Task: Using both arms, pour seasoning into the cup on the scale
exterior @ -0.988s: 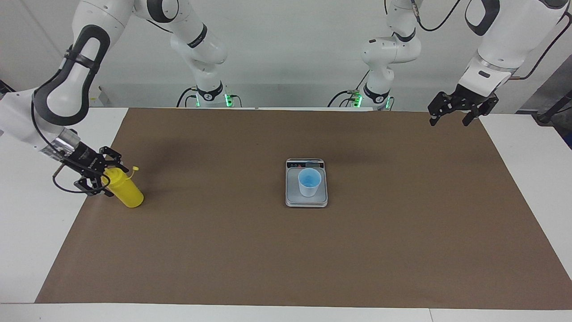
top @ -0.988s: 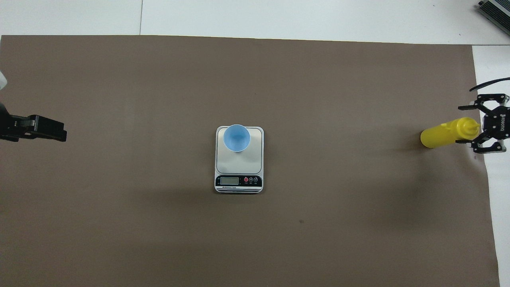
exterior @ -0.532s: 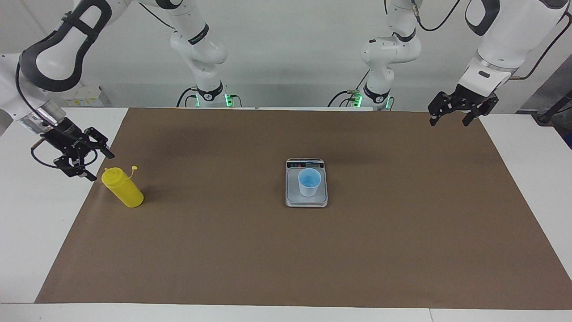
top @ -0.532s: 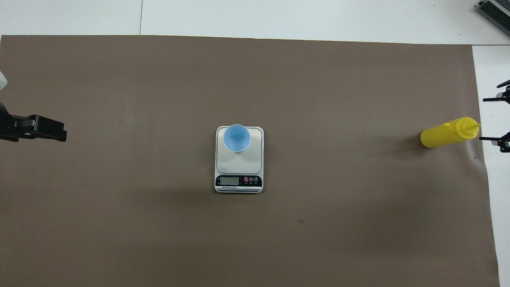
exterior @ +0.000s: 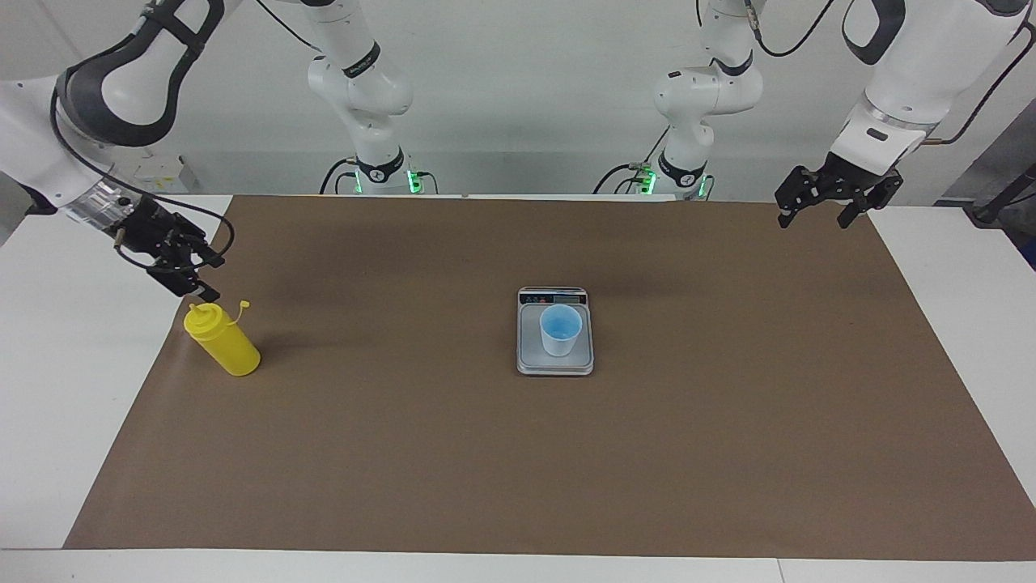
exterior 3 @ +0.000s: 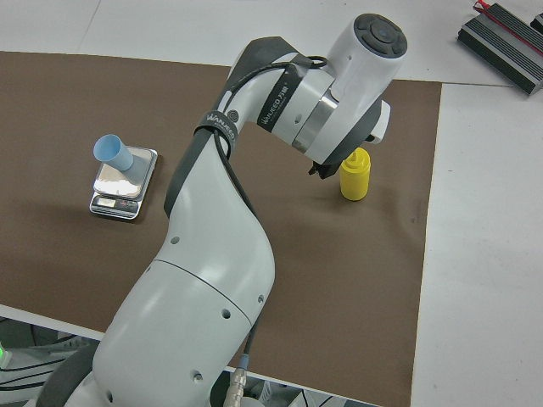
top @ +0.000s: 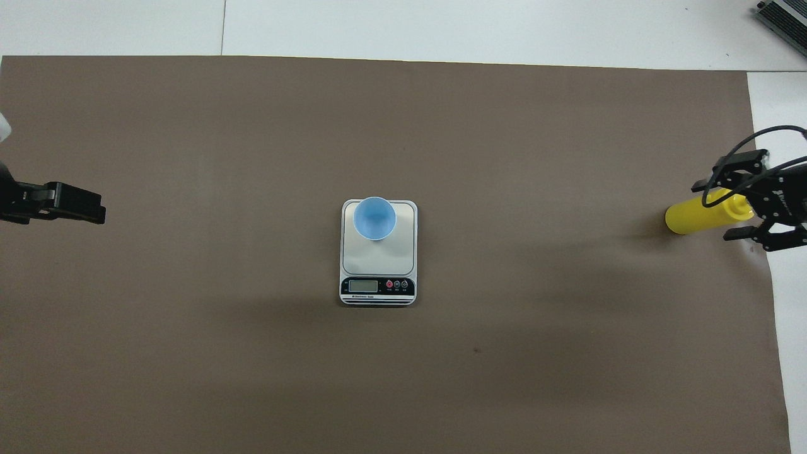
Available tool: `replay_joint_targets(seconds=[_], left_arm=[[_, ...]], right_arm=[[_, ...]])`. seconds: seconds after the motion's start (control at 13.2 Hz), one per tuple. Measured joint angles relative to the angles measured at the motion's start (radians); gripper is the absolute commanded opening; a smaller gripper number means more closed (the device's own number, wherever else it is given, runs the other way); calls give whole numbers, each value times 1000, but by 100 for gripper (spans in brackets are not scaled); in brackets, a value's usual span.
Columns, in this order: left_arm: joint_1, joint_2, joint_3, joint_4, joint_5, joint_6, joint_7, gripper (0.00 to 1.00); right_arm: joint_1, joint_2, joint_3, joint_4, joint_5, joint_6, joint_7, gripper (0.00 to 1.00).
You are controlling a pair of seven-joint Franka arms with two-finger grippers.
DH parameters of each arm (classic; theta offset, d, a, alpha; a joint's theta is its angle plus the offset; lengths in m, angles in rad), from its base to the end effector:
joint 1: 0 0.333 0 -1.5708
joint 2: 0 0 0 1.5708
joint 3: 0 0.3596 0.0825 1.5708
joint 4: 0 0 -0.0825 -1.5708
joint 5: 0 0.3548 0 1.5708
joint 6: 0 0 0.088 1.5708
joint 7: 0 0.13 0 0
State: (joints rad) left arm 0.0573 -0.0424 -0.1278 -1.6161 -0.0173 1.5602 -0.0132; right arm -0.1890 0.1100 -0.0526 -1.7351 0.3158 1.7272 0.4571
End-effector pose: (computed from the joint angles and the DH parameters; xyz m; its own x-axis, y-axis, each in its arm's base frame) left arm 0.5070 -0.0397 0.6459 0.9983 -0.0573 -0.0140 -0.0571 -0.9983 0.0117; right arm 0.5516 -0.0979 0.5306 0.7165 -0.6545 -0.2414 -0.6970 -0.6862 -0.2084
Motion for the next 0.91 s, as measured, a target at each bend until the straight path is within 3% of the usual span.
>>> replay_joint_targets(seconds=[0.3, 0.68, 0.91], left_arm=[[0, 0, 0, 0, 0, 0, 0, 100], [0, 0, 0, 0, 0, 0, 0, 100], [0, 0, 0, 0, 0, 0, 0, 100]], right_arm=[[125, -14, 6, 3, -182, 6, -142, 100], [195, -88, 9, 21, -244, -9, -154, 100], [208, -165, 18, 26, -262, -89, -158, 100]])
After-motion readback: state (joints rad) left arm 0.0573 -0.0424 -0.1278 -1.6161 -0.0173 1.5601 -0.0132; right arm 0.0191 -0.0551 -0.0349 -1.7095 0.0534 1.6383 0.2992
